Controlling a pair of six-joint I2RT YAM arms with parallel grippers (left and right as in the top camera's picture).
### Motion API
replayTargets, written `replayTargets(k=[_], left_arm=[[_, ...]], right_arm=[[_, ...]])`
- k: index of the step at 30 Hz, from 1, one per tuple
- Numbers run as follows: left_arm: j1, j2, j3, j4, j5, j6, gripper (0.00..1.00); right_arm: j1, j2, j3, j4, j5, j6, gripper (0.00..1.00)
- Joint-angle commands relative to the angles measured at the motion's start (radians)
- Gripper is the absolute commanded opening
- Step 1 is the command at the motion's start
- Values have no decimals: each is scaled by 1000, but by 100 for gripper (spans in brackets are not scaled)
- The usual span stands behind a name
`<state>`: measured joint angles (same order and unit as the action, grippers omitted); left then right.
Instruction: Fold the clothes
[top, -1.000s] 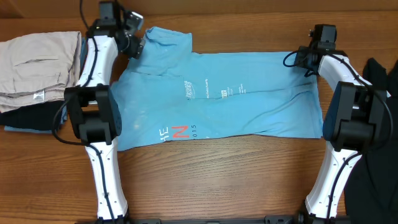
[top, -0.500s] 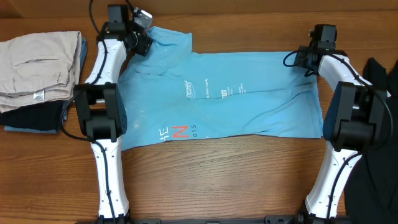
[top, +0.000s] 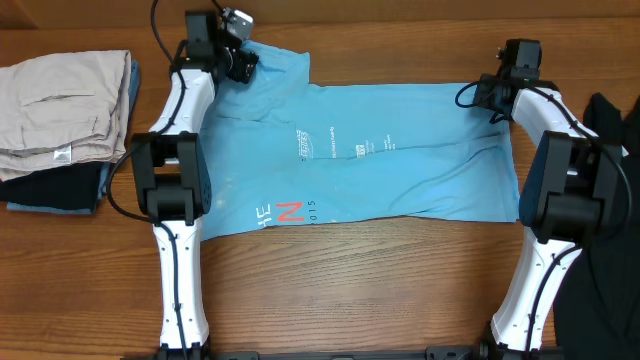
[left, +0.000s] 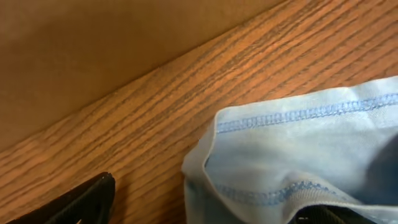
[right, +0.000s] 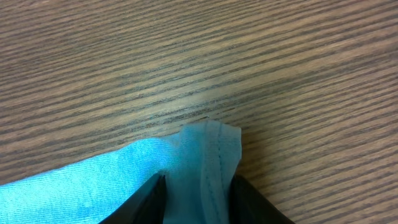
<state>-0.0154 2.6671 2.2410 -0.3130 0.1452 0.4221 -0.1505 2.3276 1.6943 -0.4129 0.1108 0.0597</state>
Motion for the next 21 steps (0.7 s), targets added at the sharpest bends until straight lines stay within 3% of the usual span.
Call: replayTargets(k=[1,7,13,17,21], left_arm=[[-3,28,12,18,77,-117,89],[-1,28,13,87,92,-271,87],[4,47,12,71,92,-280,82],[21,50,40,50,93,-270,88],[29,50,217,-76,116,-268,95]], right_arm=[[-2,3,-6,-14,0,5,37],[-2,3,-6,-15,0,5,37],[-2,3,-6,-16,0,5,37],[-2,3,-6,-15,0,5,37],[-2,3,-6,-15,0,5,37]])
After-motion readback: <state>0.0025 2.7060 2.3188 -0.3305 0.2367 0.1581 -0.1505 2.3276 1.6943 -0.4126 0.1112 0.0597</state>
